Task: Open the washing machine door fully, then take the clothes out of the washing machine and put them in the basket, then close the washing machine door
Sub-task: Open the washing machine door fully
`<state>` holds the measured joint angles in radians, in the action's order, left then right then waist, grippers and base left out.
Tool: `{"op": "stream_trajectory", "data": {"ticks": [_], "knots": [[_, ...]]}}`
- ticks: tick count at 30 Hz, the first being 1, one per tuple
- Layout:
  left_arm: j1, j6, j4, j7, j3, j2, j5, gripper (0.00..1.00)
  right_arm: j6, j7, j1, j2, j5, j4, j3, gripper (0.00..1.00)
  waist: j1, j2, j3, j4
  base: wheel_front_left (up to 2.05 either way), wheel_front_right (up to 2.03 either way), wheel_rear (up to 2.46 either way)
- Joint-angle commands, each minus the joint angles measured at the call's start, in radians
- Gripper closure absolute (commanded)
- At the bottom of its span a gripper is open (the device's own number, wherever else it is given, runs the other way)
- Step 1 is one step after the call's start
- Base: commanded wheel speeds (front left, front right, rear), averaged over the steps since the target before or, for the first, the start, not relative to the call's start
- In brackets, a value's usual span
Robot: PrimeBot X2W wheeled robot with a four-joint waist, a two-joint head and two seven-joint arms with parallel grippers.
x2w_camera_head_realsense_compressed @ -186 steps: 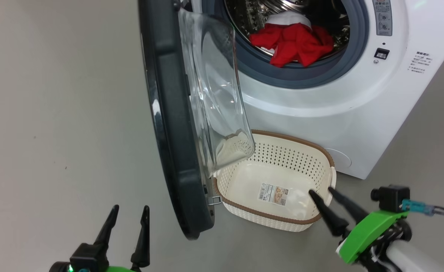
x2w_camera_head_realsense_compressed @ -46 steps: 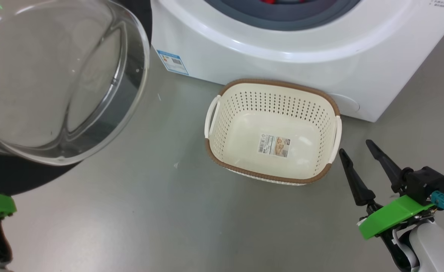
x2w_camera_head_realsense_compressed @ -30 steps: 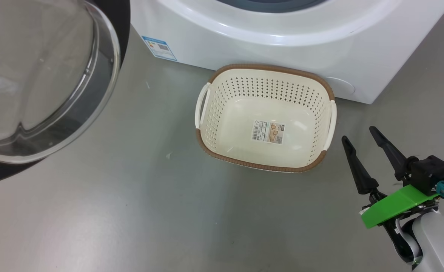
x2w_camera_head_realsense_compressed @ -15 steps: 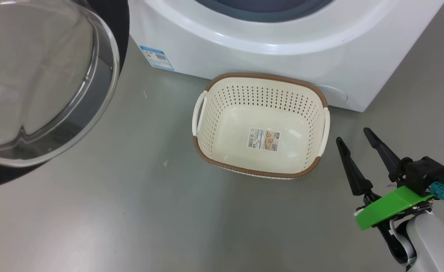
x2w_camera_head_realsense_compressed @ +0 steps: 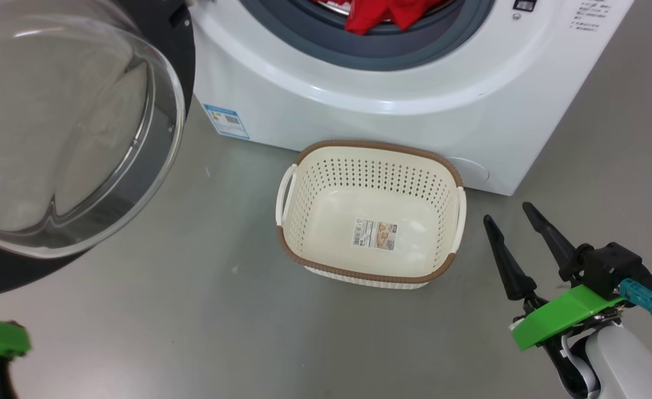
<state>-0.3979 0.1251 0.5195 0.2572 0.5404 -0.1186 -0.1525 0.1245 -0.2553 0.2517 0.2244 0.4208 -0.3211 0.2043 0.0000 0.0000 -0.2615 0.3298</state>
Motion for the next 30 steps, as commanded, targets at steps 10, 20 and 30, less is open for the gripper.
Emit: {"op": "stream_trajectory", "data": {"ticks": [10, 20, 30], "knots": [[0.184, 0.005, -0.195, 0.005, -0.138, 0.032, -0.014, 0.0, 0.006, -0.006, -0.049, -0.019, 0.005, 0.029, -0.009, 0.0, 0.0, 0.0, 0.063, -0.062, 0.0, 0.0, 0.0], [0.263, 0.005, -0.289, 0.005, -0.294, 0.039, -0.061, 0.0, 0.006, -0.006, -0.076, -0.032, 0.004, 0.039, -0.051, 0.0, 0.0, 0.0, 0.077, -0.14, 0.0, 0.0, 0.0], [0.295, 0.006, -0.35, 0.005, -0.415, 0.016, -0.125, 0.0, 0.006, -0.006, -0.092, -0.046, 0.003, 0.05, -0.09, 0.0, 0.0, 0.0, 0.075, -0.226, 0.0, 0.0, 0.0]]}}
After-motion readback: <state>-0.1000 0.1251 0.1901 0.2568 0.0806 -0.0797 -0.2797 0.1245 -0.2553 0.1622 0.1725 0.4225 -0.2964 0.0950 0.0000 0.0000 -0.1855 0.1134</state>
